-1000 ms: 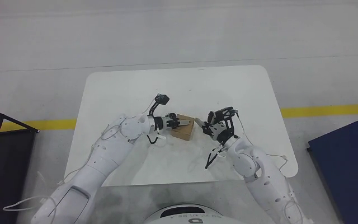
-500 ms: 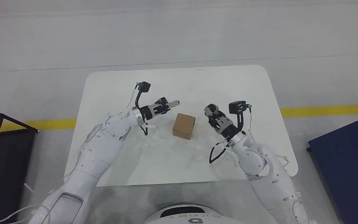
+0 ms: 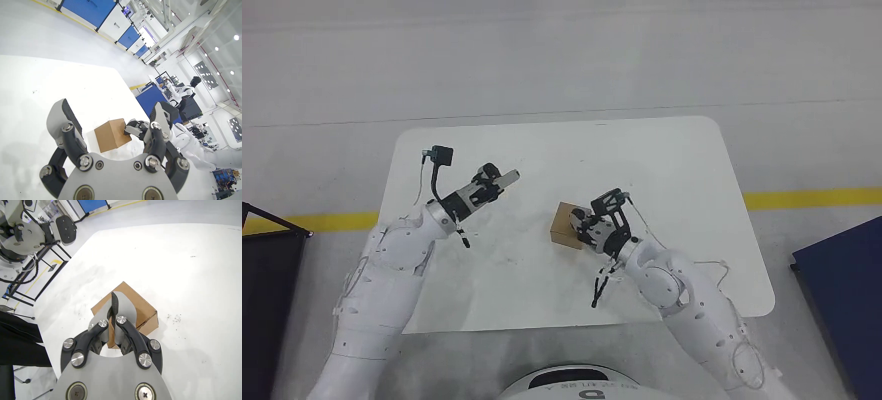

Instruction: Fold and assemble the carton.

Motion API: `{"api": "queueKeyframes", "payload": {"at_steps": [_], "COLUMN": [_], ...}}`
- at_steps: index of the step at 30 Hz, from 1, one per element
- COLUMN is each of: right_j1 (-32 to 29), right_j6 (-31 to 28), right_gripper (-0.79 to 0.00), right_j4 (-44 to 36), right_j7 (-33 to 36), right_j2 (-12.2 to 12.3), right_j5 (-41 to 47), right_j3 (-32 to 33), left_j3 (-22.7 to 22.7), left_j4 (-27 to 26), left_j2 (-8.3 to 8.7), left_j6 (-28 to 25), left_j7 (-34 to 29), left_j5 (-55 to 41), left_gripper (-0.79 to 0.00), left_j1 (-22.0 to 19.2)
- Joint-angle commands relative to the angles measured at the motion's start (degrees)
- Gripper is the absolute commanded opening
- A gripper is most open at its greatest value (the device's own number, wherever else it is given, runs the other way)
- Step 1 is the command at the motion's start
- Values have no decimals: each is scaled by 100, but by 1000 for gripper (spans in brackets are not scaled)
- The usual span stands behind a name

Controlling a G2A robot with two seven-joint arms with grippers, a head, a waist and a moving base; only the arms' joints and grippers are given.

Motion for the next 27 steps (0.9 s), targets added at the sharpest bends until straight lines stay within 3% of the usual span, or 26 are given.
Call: {"api": "queueKeyframes", "payload": {"at_steps": [1, 10, 14, 19, 27], "right_j1": [11, 4, -257, -659, -472], "right_j6": [37, 168, 331, 654, 437], "right_gripper": [-785, -785, -785, -785, -785], "right_j4": [-58, -97, -368, -303, -175], "right_j7": [-17, -76, -387, -254, -5], "right_j2": [0, -13, 37, 132, 38], "right_j5": [22, -41, 271, 104, 127], "right_j3": [25, -22, 458, 997, 289], "left_j3": [-2, -2, -2, -2, -2], "left_j4": [-3, -3, -3, -3, -3], "left_j2": [0, 0, 0, 0, 0], "left_j6": [-1, -1, -1, -1, -1], "left_j7": [-1, -1, -1, -1, -1], "left_j5": [0, 0, 0, 0, 0], "left_gripper": [0, 0, 0, 0, 0], "left_j1": [2, 2, 2, 2, 2]}}
